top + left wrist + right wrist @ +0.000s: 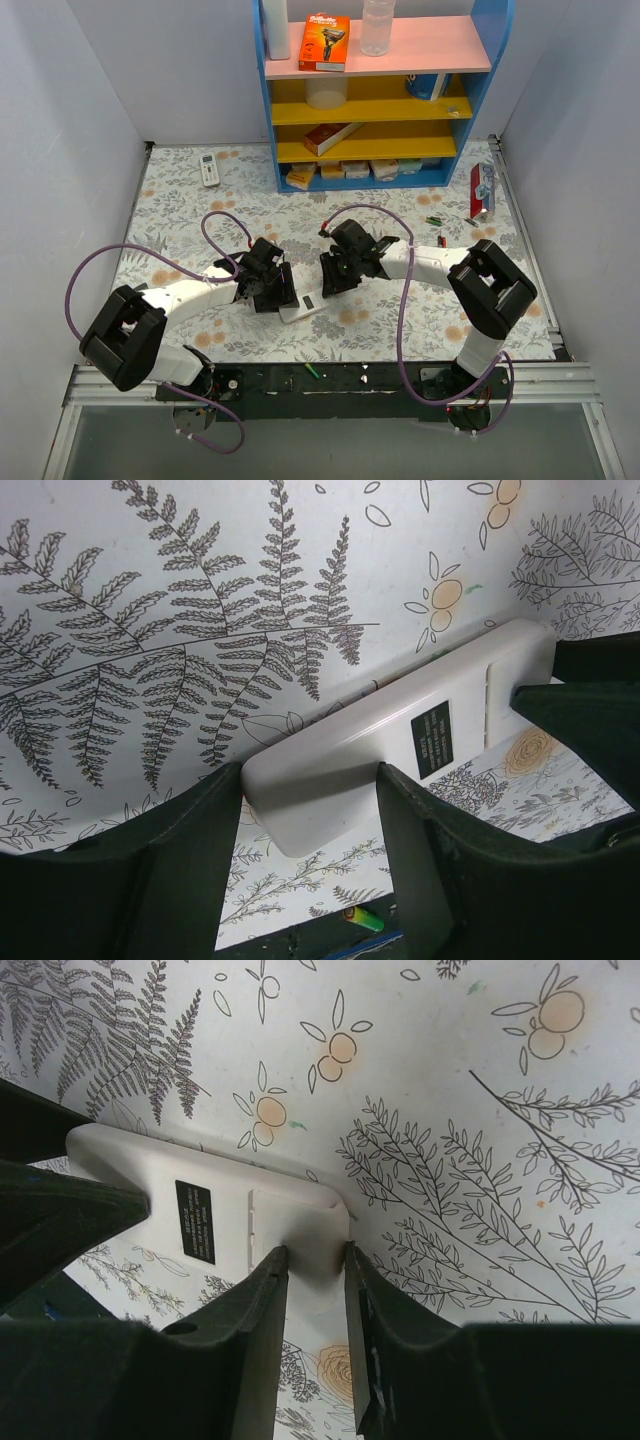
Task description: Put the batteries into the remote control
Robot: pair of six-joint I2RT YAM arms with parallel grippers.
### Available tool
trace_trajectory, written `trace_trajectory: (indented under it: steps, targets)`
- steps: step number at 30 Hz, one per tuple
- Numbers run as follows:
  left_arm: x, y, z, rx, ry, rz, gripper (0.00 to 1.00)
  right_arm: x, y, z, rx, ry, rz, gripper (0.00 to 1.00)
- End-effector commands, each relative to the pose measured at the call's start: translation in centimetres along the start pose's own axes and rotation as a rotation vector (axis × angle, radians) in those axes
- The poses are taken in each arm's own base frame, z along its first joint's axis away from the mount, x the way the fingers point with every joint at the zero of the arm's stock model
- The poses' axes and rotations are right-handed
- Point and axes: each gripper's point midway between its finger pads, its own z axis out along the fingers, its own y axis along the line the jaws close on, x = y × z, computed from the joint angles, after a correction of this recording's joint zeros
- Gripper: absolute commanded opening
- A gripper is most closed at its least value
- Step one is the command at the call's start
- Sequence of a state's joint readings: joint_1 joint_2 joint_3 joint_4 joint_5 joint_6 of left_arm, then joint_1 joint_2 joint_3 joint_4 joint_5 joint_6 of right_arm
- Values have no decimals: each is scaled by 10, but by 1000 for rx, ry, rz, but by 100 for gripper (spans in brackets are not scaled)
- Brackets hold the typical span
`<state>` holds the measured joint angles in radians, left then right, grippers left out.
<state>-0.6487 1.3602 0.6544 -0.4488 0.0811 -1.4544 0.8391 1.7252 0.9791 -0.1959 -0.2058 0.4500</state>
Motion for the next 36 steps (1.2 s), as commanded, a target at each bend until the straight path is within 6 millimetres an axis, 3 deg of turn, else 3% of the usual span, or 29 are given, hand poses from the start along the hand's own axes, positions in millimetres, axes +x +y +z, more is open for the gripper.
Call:
trace_trajectory:
  steps: [1,8,15,19,22,24,25,26,28,29,30,31,32,34,35,36]
  targets:
    - [16,31,13,-110,52,15,55,11,5,6,8,55,11,34]
    - [17,22,16,-62,62,12,55,26,28,15,-64,103,38,27]
    - [16,12,18,-15,64,7,55,15,58,14,-130,89,-42,27]
    - [-1,10,13,-27,-11,8,61,-11,44,-1,-24,17,-64,33]
    - [-21,11,7,-42,-74,2,73,-34,18,-21,64,-44,-26,44]
    - [-40,15,-1,-61,-136,-15,82,-56,-9,-43,147,-117,15,55]
    - [-54,13,-8,-67,-184,-16,92,-62,-19,-52,179,-142,31,58]
    - [-63,13,-14,-74,-211,-21,95,-79,-40,-73,237,-214,70,63]
    - [-92,7,-37,-60,-313,-36,98,-89,-63,-99,299,-268,117,69]
    - [-103,12,-46,-87,-358,-46,98,-101,-82,-127,348,-346,160,75]
    - [-113,15,-55,-101,-401,-61,98,-102,-92,-141,379,-377,169,80]
    - [-124,13,-72,-97,-458,-80,98,-104,-101,-155,408,-408,183,81]
    - [-138,17,-90,-135,-530,-124,98,-112,-116,-188,467,-495,215,84]
    - [-154,16,-117,-137,-622,-160,98,-113,-129,-220,529,-561,228,87]
    - [-166,11,-145,-113,-702,-177,98,-114,-140,-251,585,-639,251,88]
    - [-173,14,-162,-128,-763,-191,98,-113,-144,-268,618,-672,249,88]
